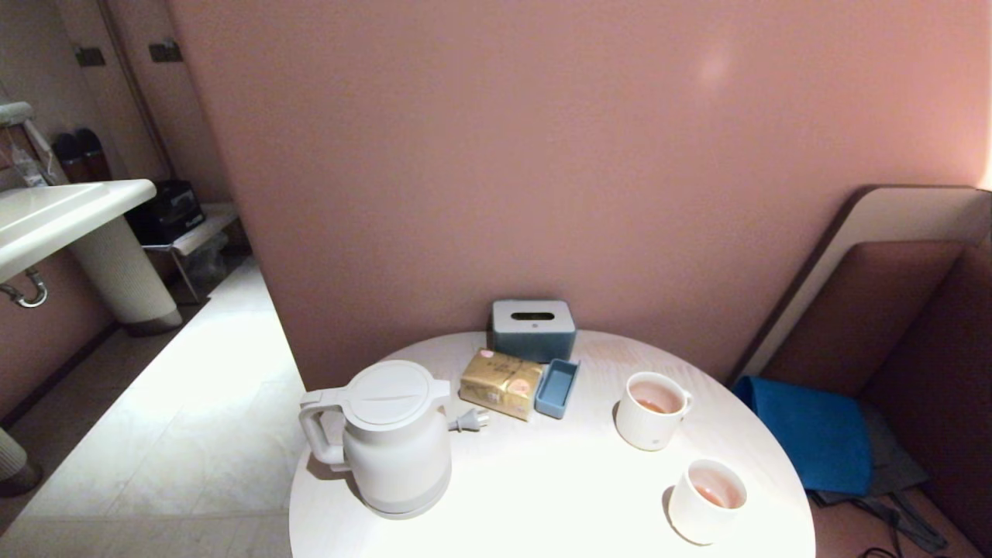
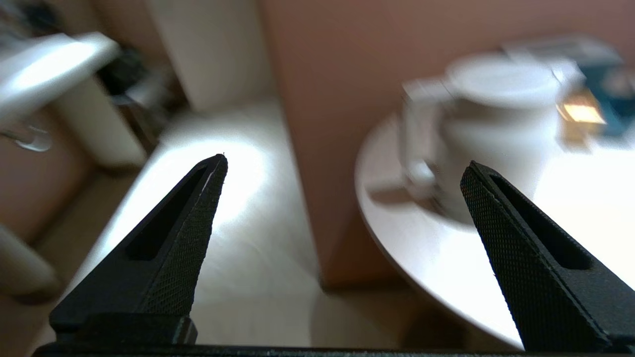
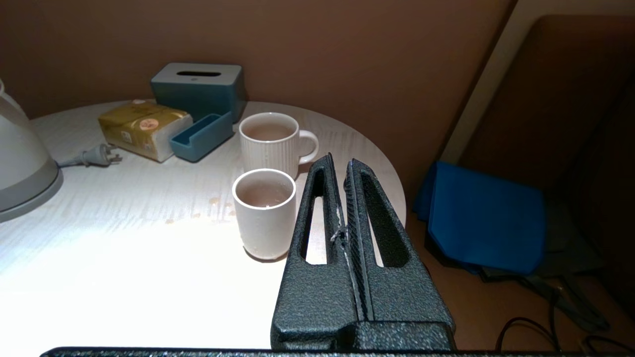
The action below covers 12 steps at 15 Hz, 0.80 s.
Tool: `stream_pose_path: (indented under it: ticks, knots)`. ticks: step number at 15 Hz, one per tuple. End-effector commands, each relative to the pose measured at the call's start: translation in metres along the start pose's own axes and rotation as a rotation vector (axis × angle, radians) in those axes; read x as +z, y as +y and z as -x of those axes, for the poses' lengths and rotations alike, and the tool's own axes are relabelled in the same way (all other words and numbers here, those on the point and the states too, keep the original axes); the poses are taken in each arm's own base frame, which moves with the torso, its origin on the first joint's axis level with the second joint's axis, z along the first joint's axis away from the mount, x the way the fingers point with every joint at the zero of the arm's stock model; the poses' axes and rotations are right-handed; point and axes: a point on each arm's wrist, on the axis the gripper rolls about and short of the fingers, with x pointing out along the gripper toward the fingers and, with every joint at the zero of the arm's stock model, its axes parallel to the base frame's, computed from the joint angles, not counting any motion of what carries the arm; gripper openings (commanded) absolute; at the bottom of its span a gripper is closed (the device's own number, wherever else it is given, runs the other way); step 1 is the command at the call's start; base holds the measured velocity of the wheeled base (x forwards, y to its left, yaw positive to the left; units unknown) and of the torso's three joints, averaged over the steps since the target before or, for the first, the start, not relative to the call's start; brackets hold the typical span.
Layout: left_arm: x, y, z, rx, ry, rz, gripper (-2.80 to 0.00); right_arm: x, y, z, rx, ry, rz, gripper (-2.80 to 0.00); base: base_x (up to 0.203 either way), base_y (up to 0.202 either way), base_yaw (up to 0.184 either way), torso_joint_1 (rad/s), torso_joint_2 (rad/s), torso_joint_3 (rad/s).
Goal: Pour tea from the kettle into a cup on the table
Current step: Pick up the cup
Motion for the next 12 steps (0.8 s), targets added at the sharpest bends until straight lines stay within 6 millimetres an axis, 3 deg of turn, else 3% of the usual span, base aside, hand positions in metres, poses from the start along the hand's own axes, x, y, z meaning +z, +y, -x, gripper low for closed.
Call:
stream_pose_path:
  ticks: [1,7,8,12]
  knots:
    - [-0.0068,-0.0013,0.0000,-0.027,0.064,0.000,0.00,0.0001,0.0000,-0.0001,0.000,0.000,0.000,-2.80,0.000,0.000,0.000,0.000,0.00,0.000]
    - [-0.0087,-0.0019,0.0002,-0.040,0.082,0.058,0.00,0.0001,0.0000,-0.0001,0.001,0.001,0.000,-2.80,0.000,0.000,0.000,0.000,0.00,0.000]
    - [-0.0087,-0.0019,0.0002,-0.042,0.082,0.056,-2.80,0.0001,0.0000,-0.0001,0.001,0.000,0.000,-2.80,0.000,0.000,0.000,0.000,0.00,0.000]
    - [-0.0087,-0.0019,0.0002,-0.042,0.082,0.056,-2.80,0.0001,0.0000,-0.0001,0.001,0.000,0.000,-2.80,0.000,0.000,0.000,0.000,0.00,0.000]
